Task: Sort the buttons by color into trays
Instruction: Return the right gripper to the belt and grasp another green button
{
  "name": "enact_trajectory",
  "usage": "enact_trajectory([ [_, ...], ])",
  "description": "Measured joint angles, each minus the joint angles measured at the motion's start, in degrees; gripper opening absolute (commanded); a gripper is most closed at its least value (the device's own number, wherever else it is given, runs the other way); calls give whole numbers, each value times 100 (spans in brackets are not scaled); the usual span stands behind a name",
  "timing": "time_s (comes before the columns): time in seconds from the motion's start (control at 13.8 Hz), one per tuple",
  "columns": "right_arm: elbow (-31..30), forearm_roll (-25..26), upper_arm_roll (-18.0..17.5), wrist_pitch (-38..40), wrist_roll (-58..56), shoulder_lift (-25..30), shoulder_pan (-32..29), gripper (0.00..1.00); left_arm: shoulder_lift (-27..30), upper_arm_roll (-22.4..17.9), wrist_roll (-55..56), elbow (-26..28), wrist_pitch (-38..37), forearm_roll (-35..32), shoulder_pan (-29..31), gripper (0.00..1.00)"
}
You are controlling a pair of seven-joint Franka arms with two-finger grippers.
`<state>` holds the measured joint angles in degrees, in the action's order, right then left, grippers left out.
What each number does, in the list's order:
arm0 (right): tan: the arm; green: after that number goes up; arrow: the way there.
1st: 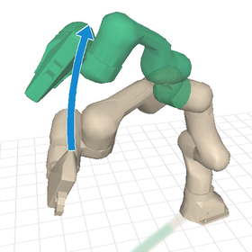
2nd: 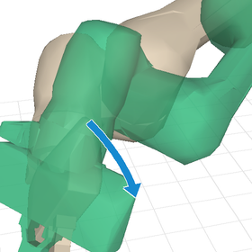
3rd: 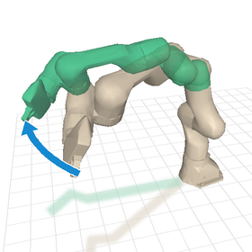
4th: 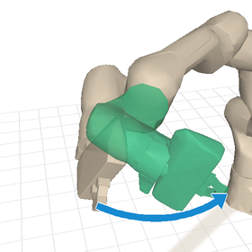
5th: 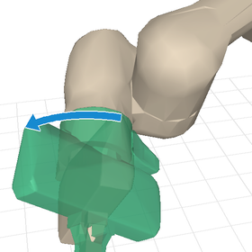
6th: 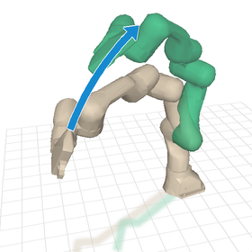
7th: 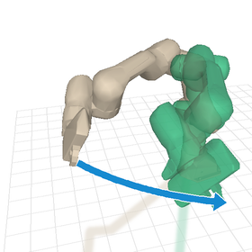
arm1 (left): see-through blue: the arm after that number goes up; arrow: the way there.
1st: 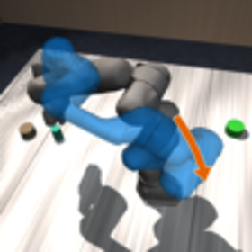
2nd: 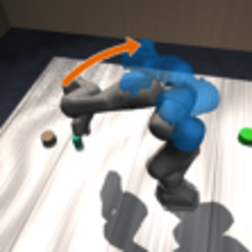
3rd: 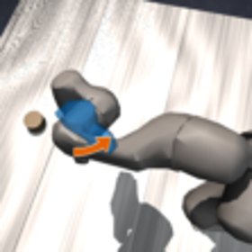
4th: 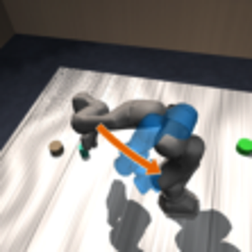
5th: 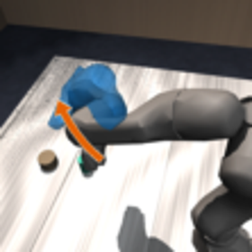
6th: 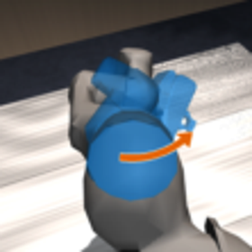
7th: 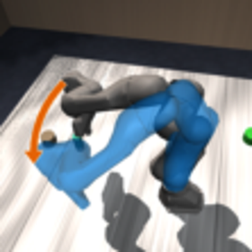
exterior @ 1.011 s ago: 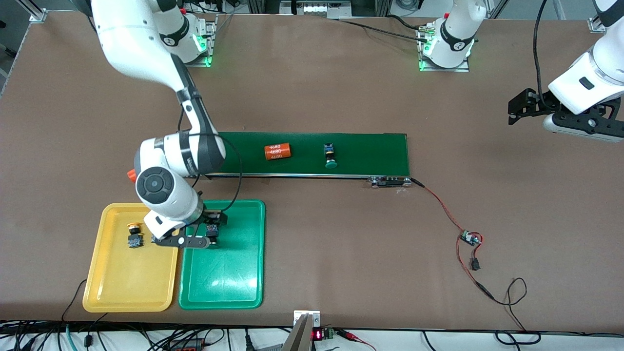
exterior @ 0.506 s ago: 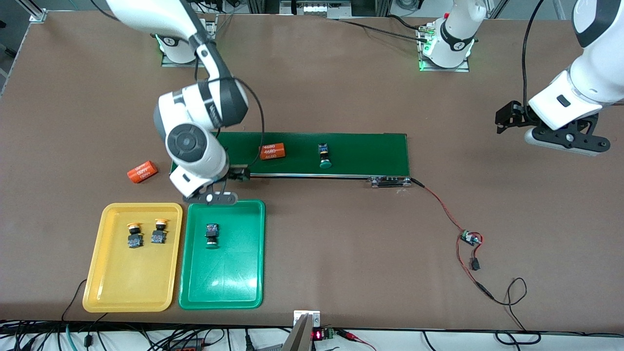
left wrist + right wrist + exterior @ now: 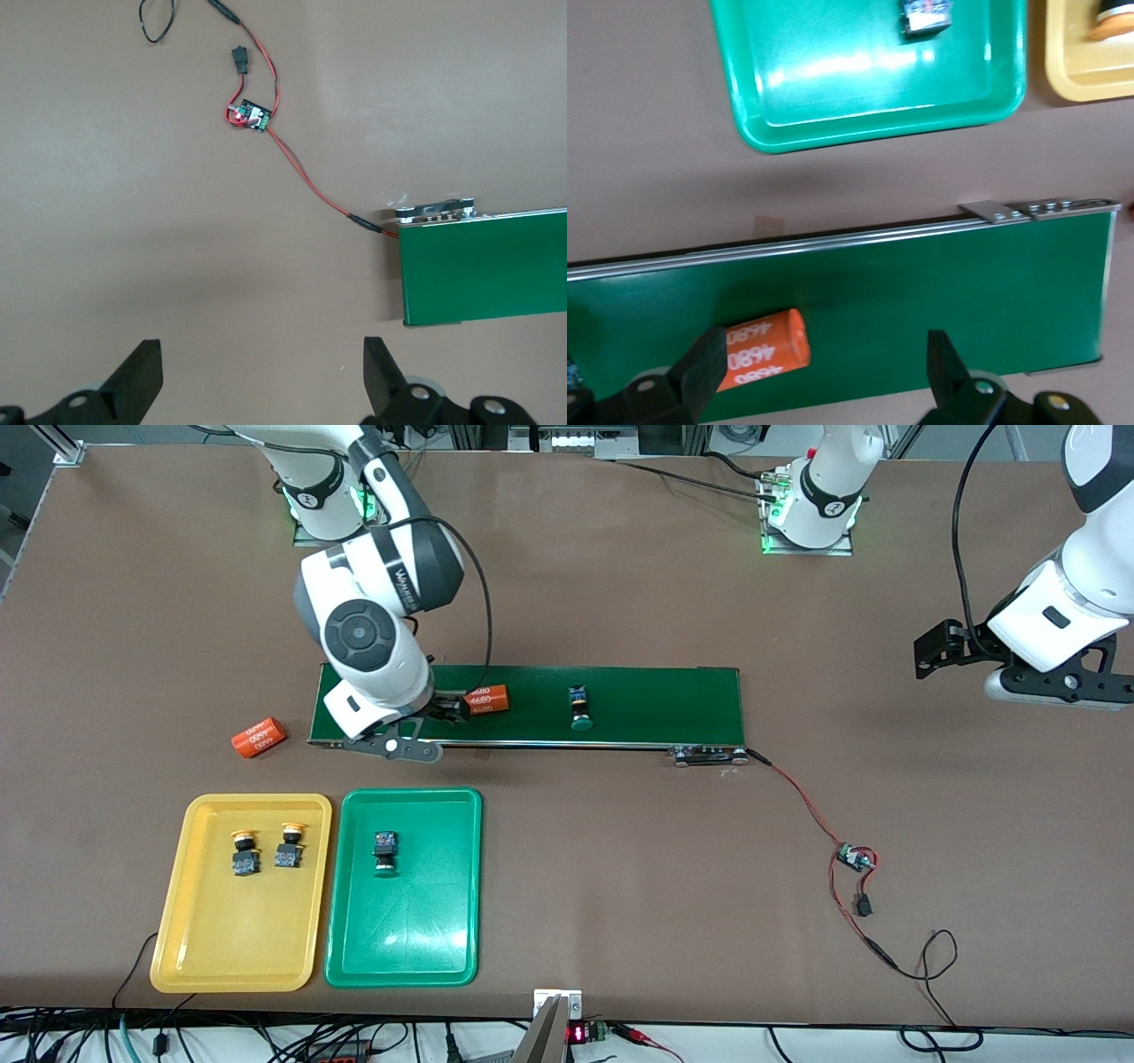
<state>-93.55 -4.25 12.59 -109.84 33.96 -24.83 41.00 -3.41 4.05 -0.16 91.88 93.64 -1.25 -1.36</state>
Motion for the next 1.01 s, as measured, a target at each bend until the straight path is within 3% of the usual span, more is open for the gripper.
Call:
enact_trajectory([
  [0.36, -273, -1, -11, -317, 201, -3, 393, 100, 95, 11, 0, -253, -186, 229, -1, 100],
  [1.01, -497, -54, -10, -506, 347, -6, 496, 100, 92, 8, 0, -258, -373, 230, 3, 100],
])
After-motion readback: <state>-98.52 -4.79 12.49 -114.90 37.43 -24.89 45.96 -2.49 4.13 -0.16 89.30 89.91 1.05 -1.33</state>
